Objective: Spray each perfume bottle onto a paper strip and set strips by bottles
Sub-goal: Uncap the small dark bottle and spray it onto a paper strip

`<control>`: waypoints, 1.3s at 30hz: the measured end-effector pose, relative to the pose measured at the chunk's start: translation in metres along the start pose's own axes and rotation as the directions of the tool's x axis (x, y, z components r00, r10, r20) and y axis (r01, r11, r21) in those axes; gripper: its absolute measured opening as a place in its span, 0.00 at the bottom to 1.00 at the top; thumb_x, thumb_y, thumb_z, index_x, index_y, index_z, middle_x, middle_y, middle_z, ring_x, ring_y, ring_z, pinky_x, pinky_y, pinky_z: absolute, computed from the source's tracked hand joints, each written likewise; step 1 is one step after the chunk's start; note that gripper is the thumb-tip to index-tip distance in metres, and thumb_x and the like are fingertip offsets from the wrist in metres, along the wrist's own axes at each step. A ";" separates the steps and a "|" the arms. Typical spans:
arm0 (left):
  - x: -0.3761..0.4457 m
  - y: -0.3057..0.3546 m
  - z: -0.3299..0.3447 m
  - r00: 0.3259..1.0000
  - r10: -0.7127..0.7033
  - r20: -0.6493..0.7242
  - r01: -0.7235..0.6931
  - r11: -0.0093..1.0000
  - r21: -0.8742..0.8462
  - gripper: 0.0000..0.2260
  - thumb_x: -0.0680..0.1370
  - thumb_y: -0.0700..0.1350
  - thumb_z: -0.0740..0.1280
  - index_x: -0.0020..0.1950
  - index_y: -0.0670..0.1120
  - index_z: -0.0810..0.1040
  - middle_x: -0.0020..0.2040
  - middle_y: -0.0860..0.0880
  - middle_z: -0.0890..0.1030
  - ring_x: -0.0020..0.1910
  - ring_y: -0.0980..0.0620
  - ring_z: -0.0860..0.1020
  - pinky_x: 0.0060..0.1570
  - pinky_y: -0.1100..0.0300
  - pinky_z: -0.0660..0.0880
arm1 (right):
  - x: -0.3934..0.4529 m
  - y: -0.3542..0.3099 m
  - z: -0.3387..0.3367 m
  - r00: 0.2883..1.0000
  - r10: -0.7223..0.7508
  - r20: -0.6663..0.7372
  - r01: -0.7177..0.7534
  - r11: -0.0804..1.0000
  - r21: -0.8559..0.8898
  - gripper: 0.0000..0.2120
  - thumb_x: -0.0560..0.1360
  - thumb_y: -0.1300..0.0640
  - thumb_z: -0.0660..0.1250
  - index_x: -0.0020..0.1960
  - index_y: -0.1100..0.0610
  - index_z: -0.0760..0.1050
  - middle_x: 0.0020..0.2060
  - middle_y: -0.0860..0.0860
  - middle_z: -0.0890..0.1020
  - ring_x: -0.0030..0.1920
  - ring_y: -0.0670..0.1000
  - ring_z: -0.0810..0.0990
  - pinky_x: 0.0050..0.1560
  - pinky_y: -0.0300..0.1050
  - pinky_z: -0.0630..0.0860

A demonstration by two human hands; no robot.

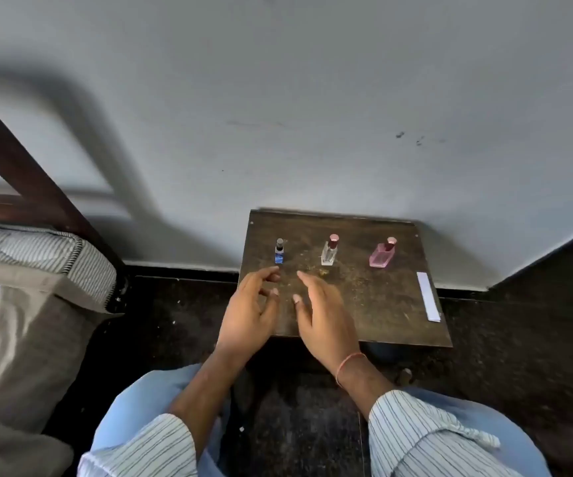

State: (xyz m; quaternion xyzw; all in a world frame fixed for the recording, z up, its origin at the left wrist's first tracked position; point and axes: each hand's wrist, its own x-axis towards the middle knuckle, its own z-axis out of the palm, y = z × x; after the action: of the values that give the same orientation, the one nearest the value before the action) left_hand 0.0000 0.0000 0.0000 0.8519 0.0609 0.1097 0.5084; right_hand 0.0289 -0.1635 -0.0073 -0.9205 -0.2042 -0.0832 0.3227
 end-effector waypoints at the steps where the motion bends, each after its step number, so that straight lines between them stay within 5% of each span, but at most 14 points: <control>1: 0.008 -0.011 0.002 0.999 -0.011 -0.030 0.011 1.000 -0.023 0.18 0.83 0.39 0.69 0.72 0.51 0.78 0.60 0.58 0.82 0.54 0.58 0.82 0.55 0.55 0.82 | 0.013 0.009 0.013 1.000 0.016 -0.012 -0.016 1.000 0.026 0.22 0.85 0.55 0.68 0.77 0.54 0.73 0.69 0.51 0.82 0.69 0.53 0.79 0.66 0.50 0.81; 3: 0.024 -0.026 0.005 0.995 -0.056 -0.087 0.053 0.998 -0.035 0.17 0.83 0.38 0.68 0.72 0.50 0.79 0.60 0.57 0.83 0.53 0.57 0.83 0.53 0.57 0.82 | 0.039 0.020 0.035 0.996 0.092 -0.002 -0.091 0.991 0.099 0.23 0.83 0.55 0.71 0.77 0.56 0.74 0.69 0.52 0.83 0.65 0.53 0.82 0.65 0.50 0.81; 7: 0.051 -0.035 0.006 0.988 -0.091 -0.128 0.081 0.994 -0.079 0.15 0.84 0.40 0.67 0.71 0.48 0.80 0.58 0.55 0.85 0.51 0.61 0.83 0.51 0.68 0.79 | 0.077 0.037 0.069 0.981 0.193 0.037 -0.196 0.959 0.205 0.28 0.80 0.56 0.75 0.78 0.56 0.73 0.64 0.51 0.82 0.42 0.48 0.81 0.51 0.48 0.83; 9: 0.060 -0.036 0.004 0.987 -0.104 -0.127 0.094 0.992 -0.079 0.15 0.84 0.40 0.68 0.70 0.48 0.80 0.57 0.55 0.86 0.46 0.63 0.82 0.47 0.72 0.76 | 0.092 0.044 0.082 0.973 0.223 0.052 -0.229 0.945 0.234 0.29 0.79 0.55 0.76 0.78 0.54 0.73 0.65 0.50 0.82 0.43 0.49 0.82 0.53 0.50 0.84; 13: 0.067 -0.042 0.001 0.973 -0.178 -0.145 0.157 0.976 -0.148 0.14 0.85 0.40 0.67 0.69 0.49 0.81 0.56 0.56 0.86 0.40 0.63 0.79 0.43 0.72 0.75 | 0.108 0.049 0.099 0.961 0.274 0.027 -0.273 0.933 0.234 0.26 0.77 0.53 0.77 0.74 0.52 0.77 0.65 0.50 0.86 0.62 0.51 0.86 0.64 0.49 0.82; 15: 0.068 -0.046 -0.002 0.963 -0.211 -0.168 0.182 0.968 -0.172 0.14 0.85 0.41 0.67 0.69 0.50 0.81 0.55 0.56 0.86 0.39 0.63 0.79 0.42 0.70 0.76 | 0.110 0.049 0.103 0.966 0.260 -0.001 -0.255 0.949 0.186 0.20 0.78 0.51 0.77 0.68 0.52 0.81 0.59 0.49 0.88 0.60 0.52 0.87 0.60 0.44 0.81; 18: 0.071 -0.051 -0.003 0.949 -0.266 -0.167 0.222 0.945 -0.242 0.13 0.85 0.43 0.66 0.68 0.52 0.80 0.56 0.57 0.87 0.43 0.58 0.81 0.42 0.58 0.80 | 0.108 0.048 0.101 0.958 0.286 0.019 -0.283 0.934 0.220 0.13 0.78 0.51 0.77 0.61 0.53 0.84 0.52 0.49 0.90 0.52 0.51 0.89 0.55 0.51 0.84; 22: 0.071 -0.045 0.002 0.951 -0.298 -0.086 0.254 0.909 -0.331 0.11 0.85 0.44 0.68 0.67 0.51 0.81 0.57 0.52 0.88 0.46 0.54 0.84 0.43 0.57 0.79 | 0.082 0.043 0.064 0.951 0.281 0.128 -0.308 0.876 0.371 0.11 0.79 0.50 0.78 0.59 0.52 0.85 0.49 0.46 0.89 0.49 0.45 0.88 0.52 0.47 0.83; 27: 0.072 -0.031 0.019 0.959 -0.209 0.191 0.272 0.869 -0.413 0.11 0.86 0.40 0.67 0.68 0.44 0.82 0.55 0.51 0.89 0.39 0.56 0.82 0.36 0.60 0.78 | 0.023 0.042 0.001 0.887 0.313 0.340 -0.454 0.727 0.515 0.09 0.79 0.45 0.76 0.58 0.35 0.83 0.44 0.52 0.89 0.43 0.54 0.88 0.45 0.61 0.84; 31: 0.076 -0.020 0.030 0.917 -0.126 0.379 0.293 0.856 -0.425 0.13 0.88 0.42 0.64 0.70 0.43 0.83 0.59 0.48 0.89 0.37 0.55 0.79 0.35 0.62 0.76 | -0.001 0.053 -0.013 0.829 0.328 0.453 -0.557 0.547 0.625 0.15 0.82 0.59 0.75 0.64 0.44 0.82 0.47 0.46 0.90 0.48 0.49 0.90 0.42 0.43 0.84; 39: 0.078 -0.026 0.034 0.860 -0.101 0.501 0.350 0.831 -0.433 0.13 0.87 0.41 0.64 0.69 0.46 0.84 0.58 0.48 0.90 0.36 0.57 0.73 0.37 0.66 0.71 | 0.026 0.071 -0.009 0.818 0.229 0.527 -0.559 0.534 0.634 0.08 0.80 0.61 0.76 0.57 0.51 0.87 0.43 0.51 0.89 0.45 0.50 0.88 0.47 0.45 0.87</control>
State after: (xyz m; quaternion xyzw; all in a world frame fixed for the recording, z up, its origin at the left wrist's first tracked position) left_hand 0.0846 0.0004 -0.0284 0.6742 0.0114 -0.1445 0.7242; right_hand 0.0825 -0.2108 -0.0328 -0.7126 -0.0601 0.2687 0.6452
